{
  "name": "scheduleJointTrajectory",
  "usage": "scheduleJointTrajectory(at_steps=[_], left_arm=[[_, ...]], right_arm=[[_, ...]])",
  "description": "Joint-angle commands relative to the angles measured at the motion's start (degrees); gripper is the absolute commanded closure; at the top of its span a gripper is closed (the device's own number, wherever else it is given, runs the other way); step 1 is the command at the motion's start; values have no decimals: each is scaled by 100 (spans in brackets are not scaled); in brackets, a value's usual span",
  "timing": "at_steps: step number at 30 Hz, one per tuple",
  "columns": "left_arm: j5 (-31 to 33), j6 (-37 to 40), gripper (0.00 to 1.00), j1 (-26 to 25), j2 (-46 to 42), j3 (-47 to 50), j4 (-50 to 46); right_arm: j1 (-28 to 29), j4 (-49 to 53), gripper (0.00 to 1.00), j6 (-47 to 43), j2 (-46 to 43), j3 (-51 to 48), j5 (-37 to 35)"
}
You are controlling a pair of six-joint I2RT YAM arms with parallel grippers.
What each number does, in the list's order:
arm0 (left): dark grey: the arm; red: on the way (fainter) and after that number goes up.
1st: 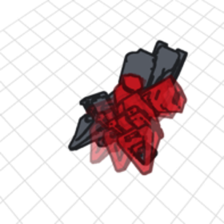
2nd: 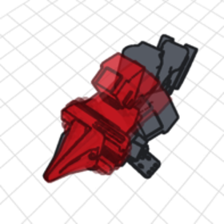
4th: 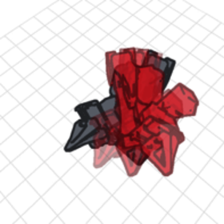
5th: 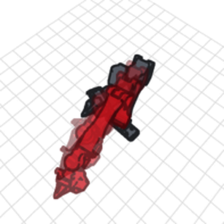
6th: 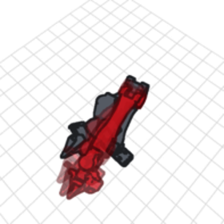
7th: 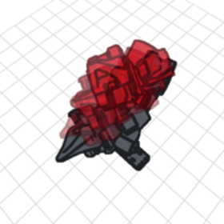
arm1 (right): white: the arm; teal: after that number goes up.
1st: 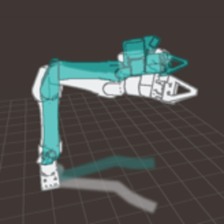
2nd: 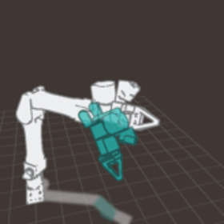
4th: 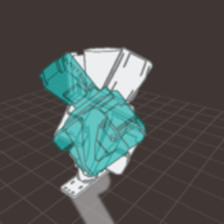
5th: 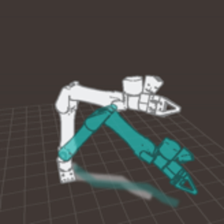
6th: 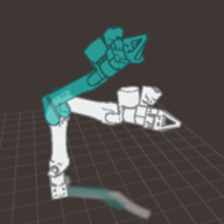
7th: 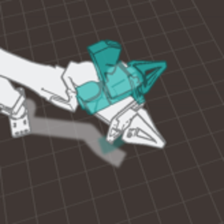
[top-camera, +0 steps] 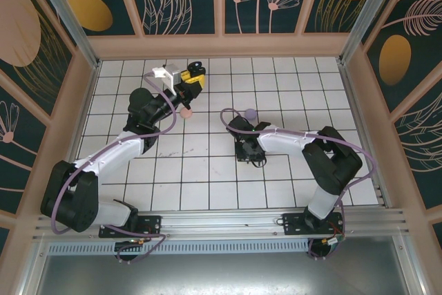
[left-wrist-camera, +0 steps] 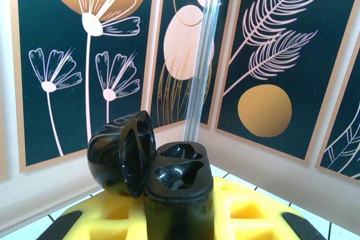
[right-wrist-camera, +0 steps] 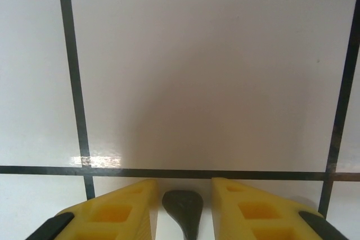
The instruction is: Insert the wireless bluetooth earbuds into the charging case
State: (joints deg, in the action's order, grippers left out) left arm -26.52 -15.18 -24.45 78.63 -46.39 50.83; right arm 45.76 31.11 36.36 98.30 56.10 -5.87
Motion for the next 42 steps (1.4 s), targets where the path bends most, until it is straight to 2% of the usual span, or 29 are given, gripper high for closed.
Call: scheduleJointTrajectory(at_steps=[1,12,21,30,35,42], left_arm=[[-86,-29,100,-34,-50,-1,287],[-121,23,100,-60,-14,-15,287],[-26,394,100,-78,-5,190,477],[-342,1200,100,-146,47,1252,2228],[-355,1683,100,-243,141,1468,2336],[-108,2253,100,-425,378,1480,2421]], right_arm=[[39,-55,71,-24,147,64,-63],[39,-79,85,-32,12,81,-11],[-47,112,86,-168,-528,563,-237],[-559,362,86,-785,-1074,1813,-254],[-809,457,86,-1202,-1253,2775,-232],[-797,164,85,-1677,-1321,3760,-125]])
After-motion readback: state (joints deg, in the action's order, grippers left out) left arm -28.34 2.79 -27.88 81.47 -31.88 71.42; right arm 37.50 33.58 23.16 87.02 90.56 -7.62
